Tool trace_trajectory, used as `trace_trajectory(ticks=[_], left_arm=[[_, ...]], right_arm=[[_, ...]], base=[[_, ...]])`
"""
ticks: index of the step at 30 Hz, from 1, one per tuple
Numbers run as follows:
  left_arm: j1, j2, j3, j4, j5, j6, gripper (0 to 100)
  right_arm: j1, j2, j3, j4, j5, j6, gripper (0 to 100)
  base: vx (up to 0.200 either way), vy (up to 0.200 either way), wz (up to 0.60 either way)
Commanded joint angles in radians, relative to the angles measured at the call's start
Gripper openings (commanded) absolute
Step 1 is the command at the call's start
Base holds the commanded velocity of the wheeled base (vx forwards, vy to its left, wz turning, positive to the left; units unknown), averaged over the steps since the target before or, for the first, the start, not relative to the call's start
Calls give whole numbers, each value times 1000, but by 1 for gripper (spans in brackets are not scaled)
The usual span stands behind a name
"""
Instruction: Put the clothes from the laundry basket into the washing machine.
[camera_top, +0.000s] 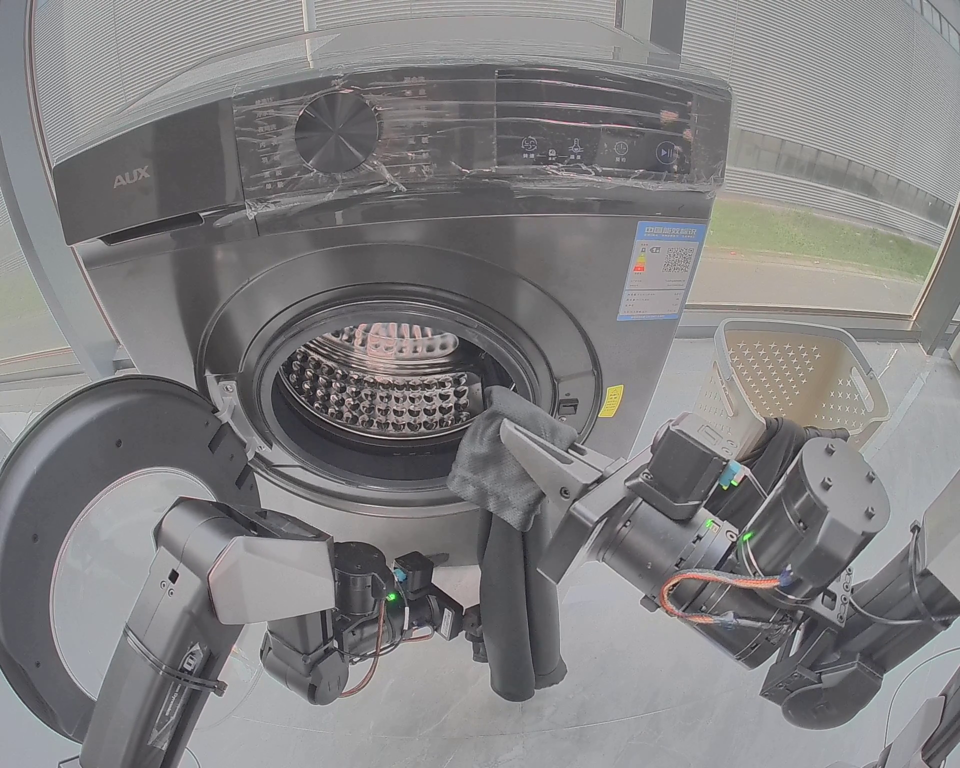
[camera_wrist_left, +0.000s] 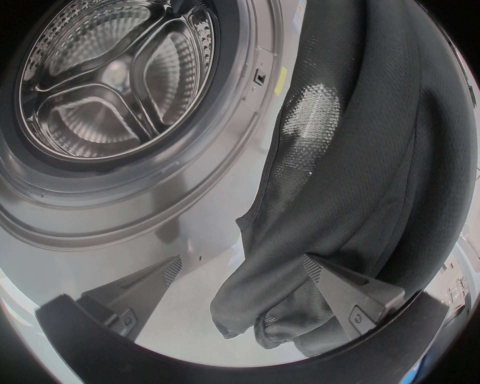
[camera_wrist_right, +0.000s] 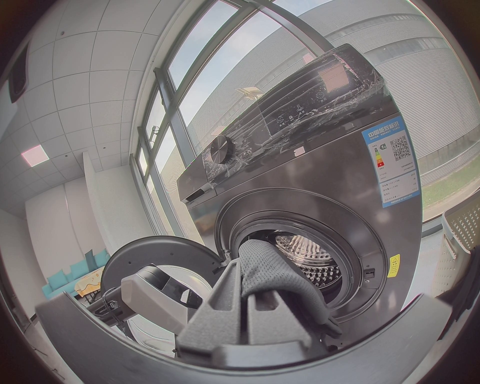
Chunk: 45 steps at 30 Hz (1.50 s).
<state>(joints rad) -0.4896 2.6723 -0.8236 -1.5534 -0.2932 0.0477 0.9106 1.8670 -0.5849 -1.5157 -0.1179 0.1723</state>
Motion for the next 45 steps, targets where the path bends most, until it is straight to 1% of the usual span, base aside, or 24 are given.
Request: trace_trajectory(ticks=[1, 3, 6, 10, 15, 19, 20, 22, 28, 31, 34, 37, 40, 45], left_arm=[[20, 1, -19, -8, 17, -2, 100], [29, -3, -19, -8, 25, 1, 100], [32, -8, -8, -10, 22, 4, 100], [22, -22, 12, -11, 9, 6, 100], [5, -25, 17, -11, -29, 12, 100], [0, -19, 0, -11, -29, 15, 100], [0, -19, 0, -11, -29, 15, 0], [0, -17, -9, -11, -27, 26, 0], [31, -35, -8, -13, -15, 26, 0], [59, -103, 21, -13, -12, 26, 0], [78, -215, 89, -11, 9, 20, 0], [89, -361, 205, -11, 11, 14, 0], [92, -505, 313, -10, 5, 12, 0], [98, -690, 445, -7, 2, 12, 0]], right_arm=[[-4, 3, 0, 0, 0, -1, 0], [-6, 4, -1, 2, 0, -1, 0], [-10, 6, -6, 5, 0, -1, 0], [-15, 12, -7, 5, 0, -1, 0], [-15, 14, -6, 6, 0, -1, 0], [-15, 17, -4, 6, 0, -1, 0], [-15, 17, -4, 6, 0, -1, 0], [-15, 17, -3, 5, 0, -1, 0], [-16, 9, 10, -1, 0, 1, 0], [-41, 4, 33, 0, -2, -1, 0], [-82, -6, 80, 2, -2, -2, 0], [-121, -22, 140, -3, 0, -2, 0], [-125, -23, 180, -7, 6, 3, 0], [-125, -28, 191, -32, 9, 7, 0]], base=[[0, 0, 0], [0, 0, 0], [0, 0, 0], [0, 0, 0], [0, 0, 0], [0, 0, 0], [0, 0, 0], [0, 0, 0], [0, 0, 0], [0, 0, 0], [0, 0, 0], [0, 0, 0], [0, 0, 0], [0, 0, 0]])
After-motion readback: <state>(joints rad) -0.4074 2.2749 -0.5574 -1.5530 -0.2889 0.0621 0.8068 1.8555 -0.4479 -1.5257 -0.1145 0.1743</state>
